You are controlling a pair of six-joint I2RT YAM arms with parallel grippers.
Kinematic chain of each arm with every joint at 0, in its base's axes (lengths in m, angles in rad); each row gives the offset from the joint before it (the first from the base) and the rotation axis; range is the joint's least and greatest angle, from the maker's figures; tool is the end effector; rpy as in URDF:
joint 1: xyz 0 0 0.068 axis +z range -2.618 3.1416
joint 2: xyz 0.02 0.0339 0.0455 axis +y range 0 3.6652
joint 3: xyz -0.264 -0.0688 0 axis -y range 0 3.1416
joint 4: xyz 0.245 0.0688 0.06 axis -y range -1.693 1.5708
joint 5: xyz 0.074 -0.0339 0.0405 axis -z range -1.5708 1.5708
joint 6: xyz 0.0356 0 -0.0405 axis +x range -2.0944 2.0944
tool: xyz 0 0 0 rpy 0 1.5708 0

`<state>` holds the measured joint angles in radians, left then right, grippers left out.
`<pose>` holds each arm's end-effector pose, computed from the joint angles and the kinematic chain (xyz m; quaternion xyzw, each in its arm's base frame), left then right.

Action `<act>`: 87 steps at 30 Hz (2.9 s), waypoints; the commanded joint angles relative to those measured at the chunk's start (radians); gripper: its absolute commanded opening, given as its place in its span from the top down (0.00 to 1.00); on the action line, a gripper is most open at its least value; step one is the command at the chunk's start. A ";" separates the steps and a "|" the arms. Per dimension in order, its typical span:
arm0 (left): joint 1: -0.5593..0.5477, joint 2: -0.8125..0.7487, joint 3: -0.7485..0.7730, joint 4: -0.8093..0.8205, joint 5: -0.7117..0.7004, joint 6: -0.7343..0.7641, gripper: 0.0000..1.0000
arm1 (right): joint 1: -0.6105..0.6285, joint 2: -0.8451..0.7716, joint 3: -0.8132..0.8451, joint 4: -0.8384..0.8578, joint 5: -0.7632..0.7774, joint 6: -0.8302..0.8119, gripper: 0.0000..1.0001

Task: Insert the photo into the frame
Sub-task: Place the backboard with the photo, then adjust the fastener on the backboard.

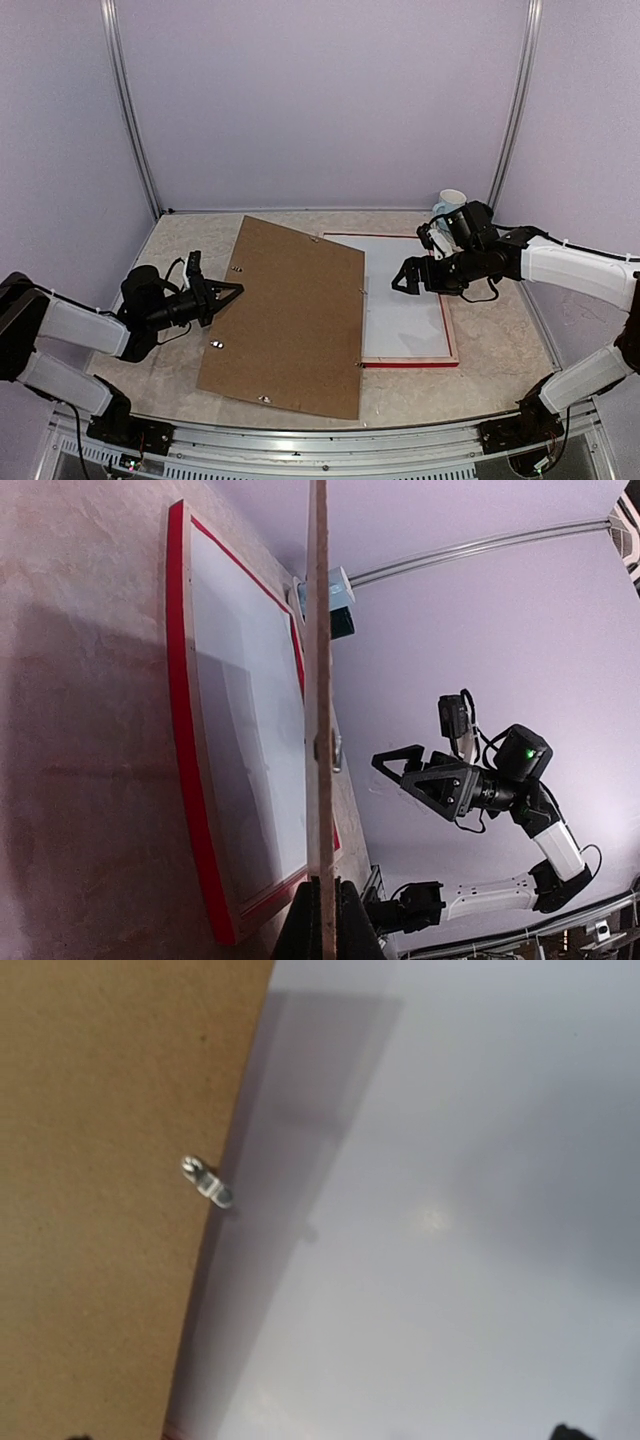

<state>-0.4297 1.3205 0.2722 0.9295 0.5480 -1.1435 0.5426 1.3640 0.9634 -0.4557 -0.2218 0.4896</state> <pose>0.2037 -0.1137 0.1745 -0.0832 0.7373 -0.5954 0.3081 0.2409 0.1544 0.2494 -0.0634 0.9298 0.2617 0.2511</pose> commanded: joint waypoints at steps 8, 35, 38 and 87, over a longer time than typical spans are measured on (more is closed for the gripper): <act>-0.012 0.168 -0.037 0.323 0.061 -0.077 1.00 | -0.009 0.023 0.005 -0.011 0.055 -0.031 0.01; -0.009 0.743 -0.054 0.833 0.074 -0.190 1.00 | 0.008 0.387 0.189 -0.027 0.276 -0.058 0.01; -0.003 0.771 -0.054 0.861 0.077 -0.186 1.00 | 0.020 0.418 0.208 -0.037 0.293 -0.064 0.01; -0.001 0.850 -0.042 0.922 0.134 -0.103 1.00 | 0.241 0.504 0.353 -0.188 0.391 -0.100 0.01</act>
<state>-0.4175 2.0960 0.2596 1.5776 0.6495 -1.3212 0.7403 1.8847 1.2751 -0.6071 0.1761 0.3859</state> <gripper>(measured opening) 0.028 0.992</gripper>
